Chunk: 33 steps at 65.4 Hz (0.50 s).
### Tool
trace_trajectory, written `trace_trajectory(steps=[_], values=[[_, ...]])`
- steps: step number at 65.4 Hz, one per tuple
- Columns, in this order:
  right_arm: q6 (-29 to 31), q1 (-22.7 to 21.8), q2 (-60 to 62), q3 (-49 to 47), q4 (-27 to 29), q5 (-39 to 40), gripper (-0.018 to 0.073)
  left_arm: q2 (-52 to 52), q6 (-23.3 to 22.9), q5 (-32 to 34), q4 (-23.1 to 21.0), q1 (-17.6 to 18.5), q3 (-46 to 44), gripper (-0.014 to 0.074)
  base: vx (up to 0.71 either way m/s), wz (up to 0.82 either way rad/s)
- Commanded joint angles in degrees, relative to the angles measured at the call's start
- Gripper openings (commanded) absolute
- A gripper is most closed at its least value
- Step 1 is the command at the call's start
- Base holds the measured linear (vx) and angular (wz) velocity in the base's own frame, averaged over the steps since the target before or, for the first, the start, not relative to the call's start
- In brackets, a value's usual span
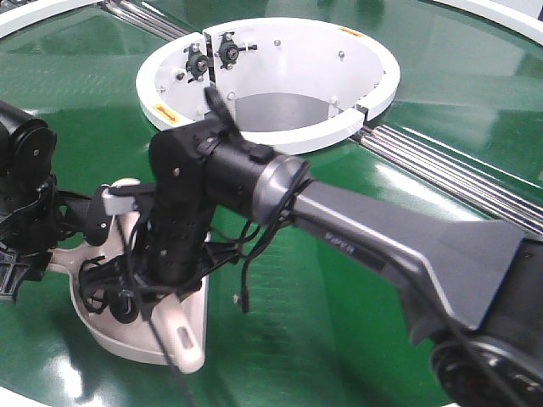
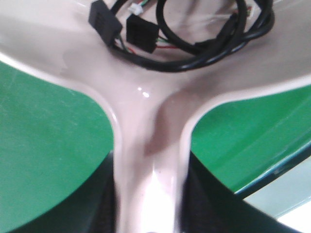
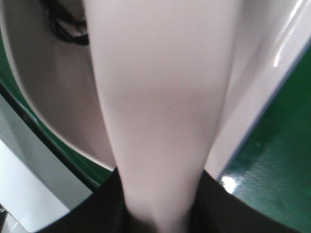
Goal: Clean and inspect green conveyor with broom and dustpan
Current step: 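Sweep the black cable with the brush into the held dustpan, then lift the brush away from the dustpan with the right gripper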
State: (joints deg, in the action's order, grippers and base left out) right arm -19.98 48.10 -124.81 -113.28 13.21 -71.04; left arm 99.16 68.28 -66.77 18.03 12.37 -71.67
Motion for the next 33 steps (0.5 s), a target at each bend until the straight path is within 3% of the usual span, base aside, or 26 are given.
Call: trace_trajectory(steps=[1, 33], values=[[0.31, -2.65, 6.52, 1.12, -1.39, -2.95, -0.0001, -3.17, -0.68, 0.04, 0.15, 0.42, -1.52, 0.0056, 0.0, 0.0], [3.85, -18.37, 21.97, 30.3, -11.86, -2.64, -0.0001, -3.17, -0.68, 0.04, 0.15, 0.42, -1.52, 0.0056, 0.0, 0.0]])
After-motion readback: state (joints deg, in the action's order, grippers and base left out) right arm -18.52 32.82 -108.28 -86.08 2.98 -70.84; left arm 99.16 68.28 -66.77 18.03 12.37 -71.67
